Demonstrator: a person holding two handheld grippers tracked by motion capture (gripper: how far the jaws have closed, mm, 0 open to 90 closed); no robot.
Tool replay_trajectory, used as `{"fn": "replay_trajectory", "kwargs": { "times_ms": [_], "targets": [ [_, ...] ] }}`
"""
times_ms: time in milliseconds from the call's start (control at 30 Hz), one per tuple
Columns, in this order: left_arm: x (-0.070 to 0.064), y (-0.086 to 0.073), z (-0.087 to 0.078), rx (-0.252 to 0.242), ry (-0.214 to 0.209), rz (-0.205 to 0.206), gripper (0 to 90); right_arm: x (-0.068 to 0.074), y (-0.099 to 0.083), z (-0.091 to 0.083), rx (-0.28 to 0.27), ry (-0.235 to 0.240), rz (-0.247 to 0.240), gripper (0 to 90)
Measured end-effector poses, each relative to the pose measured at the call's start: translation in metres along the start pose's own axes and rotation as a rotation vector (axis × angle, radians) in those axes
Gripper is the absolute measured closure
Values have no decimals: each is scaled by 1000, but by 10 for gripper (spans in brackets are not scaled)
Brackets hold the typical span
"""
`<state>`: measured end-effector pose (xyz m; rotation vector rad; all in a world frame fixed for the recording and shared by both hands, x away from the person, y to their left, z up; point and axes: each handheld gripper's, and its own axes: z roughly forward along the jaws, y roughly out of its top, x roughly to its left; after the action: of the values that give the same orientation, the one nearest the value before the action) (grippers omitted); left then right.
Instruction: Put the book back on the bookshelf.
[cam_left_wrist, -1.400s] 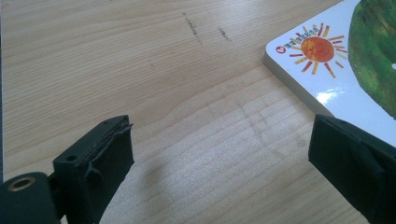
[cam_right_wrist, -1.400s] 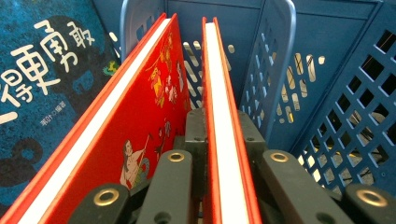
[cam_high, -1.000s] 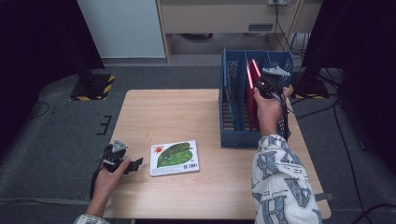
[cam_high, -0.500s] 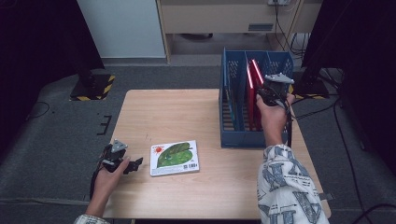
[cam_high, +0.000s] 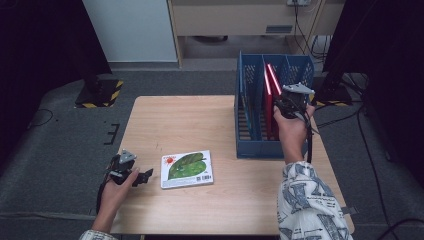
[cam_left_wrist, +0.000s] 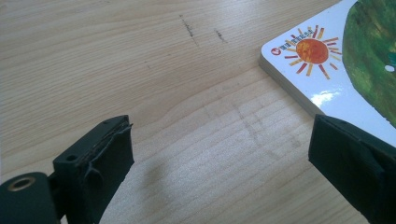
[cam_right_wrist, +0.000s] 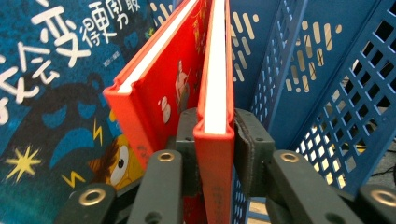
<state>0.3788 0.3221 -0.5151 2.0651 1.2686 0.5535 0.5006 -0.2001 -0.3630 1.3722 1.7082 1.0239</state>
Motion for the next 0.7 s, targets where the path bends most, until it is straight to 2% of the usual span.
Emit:
{"fn": "replay_trajectory", "kwargs": {
  "times_ms": [133,400,700],
  "targets": [
    [0,0,0,-1,-1,-1,57,4,1,1,0,-24,-12,759],
    [1,0,0,-2,-2,-1,57,6,5,8,5,-37,-17,763],
    [0,0,1,2,-2,3,57,3,2,3,-7,-4,3,693]
  ]
}}
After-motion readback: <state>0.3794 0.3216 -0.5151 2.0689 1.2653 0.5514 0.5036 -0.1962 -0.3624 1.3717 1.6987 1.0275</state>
